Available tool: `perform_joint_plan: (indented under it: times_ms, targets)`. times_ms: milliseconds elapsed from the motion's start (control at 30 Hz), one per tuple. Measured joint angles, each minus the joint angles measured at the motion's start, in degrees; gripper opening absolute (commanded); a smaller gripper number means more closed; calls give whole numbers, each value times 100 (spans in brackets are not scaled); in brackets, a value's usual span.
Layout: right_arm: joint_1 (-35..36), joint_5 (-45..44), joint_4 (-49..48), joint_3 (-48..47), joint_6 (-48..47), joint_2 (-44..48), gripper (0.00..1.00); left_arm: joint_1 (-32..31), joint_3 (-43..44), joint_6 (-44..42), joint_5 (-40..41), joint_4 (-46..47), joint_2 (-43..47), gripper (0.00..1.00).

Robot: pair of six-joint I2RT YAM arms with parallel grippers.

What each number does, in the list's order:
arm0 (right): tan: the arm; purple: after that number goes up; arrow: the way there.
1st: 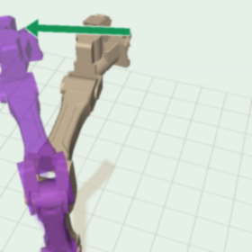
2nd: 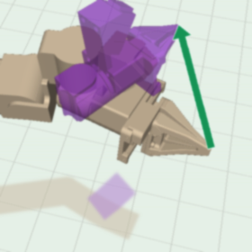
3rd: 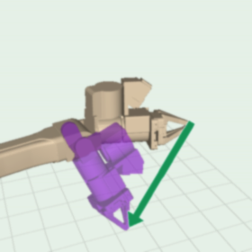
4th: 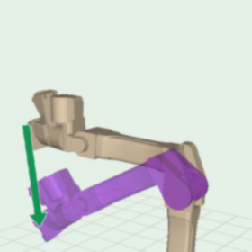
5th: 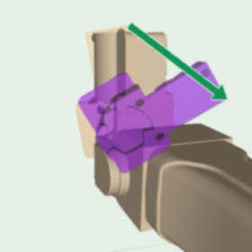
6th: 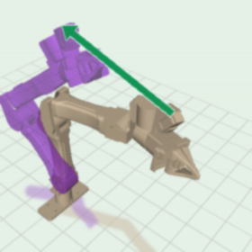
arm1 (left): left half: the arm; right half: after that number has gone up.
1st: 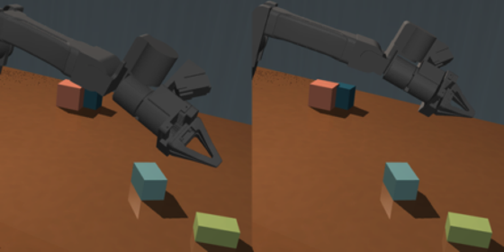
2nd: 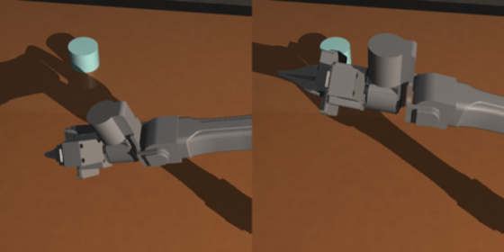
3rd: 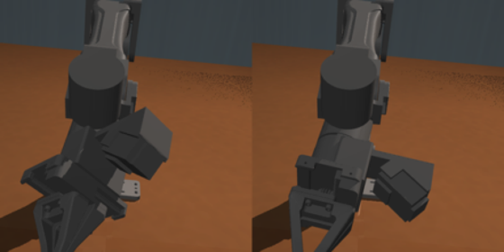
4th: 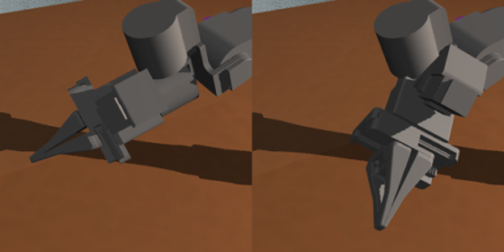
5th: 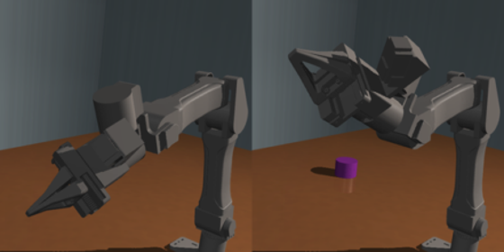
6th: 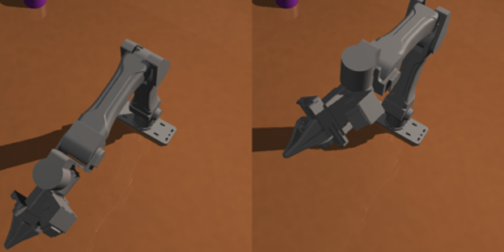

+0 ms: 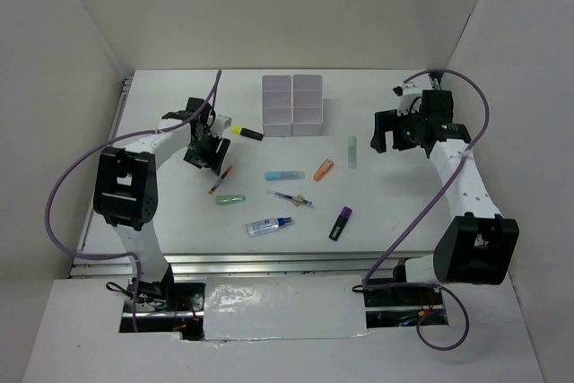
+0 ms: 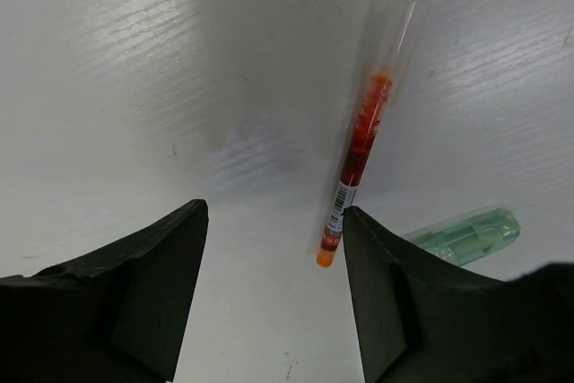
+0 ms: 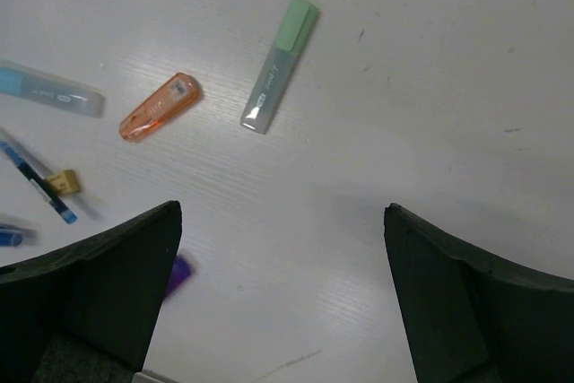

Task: Sort the stationery into containers
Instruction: Pick up the pen from the center of the board.

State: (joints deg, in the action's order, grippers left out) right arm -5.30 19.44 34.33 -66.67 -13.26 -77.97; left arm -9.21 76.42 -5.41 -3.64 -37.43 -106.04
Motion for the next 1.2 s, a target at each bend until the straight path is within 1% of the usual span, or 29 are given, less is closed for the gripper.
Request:
perform_joint_plan:
  times_ms: [300, 500, 567, 633, 700, 767, 800, 833, 900, 1000, 1033, 1100, 1133, 1200]
  targets:
    - [0, 592, -33, -610, 538, -289, 96, -286, 9, 125, -184, 42, -181, 67]
    - [68, 898, -98, -752, 896, -332, 90, -483, 9, 201, -92, 216, -363, 56]
    - [175, 955, -157, -763, 1027, -343, 88, -511, 9, 291, -2, 280, -503, 46]
    - [317, 1012, -216, -776, 1165, -378, 87, -525, 20, 310, 105, 358, -533, 39]
    - [498, 1064, -256, -833, 1298, -439, 85, -525, 15, 356, 173, 415, -535, 34]
    - [706, 1123, -317, -933, 1429, -531, 84, -525, 9, 400, 221, 476, -535, 21]
    - [800, 1145, -354, -990, 1488, -581, 83, -525, 7, 420, 221, 503, -535, 8]
    - [883, 1156, -417, -1047, 1578, -634, 83, -525, 4, 448, 201, 518, -533, 4]
    - [1036, 1172, -533, -1156, 1834, -741, 82, -518, -42, 407, 127, 605, -479, 0]
    - [1196, 1270, -723, -1427, 2271, -931, 83, -446, -286, 372, -282, 730, -192, 0]
    - [1231, 1325, -807, -1563, 2406, -1014, 85, -422, -323, 372, -483, 721, -44, 0]
    - [1329, 1504, -975, -1849, 2653, -1154, 87, -356, -317, 391, -1032, 785, 339, 0]
    - [1401, 1633, -1084, -1965, 2761, -1209, 90, -332, -284, 407, -1316, 824, 557, 0]
    - [1596, 1880, -1248, -2177, 2918, -1270, 92, -286, -151, 498, -1867, 925, 975, 0]
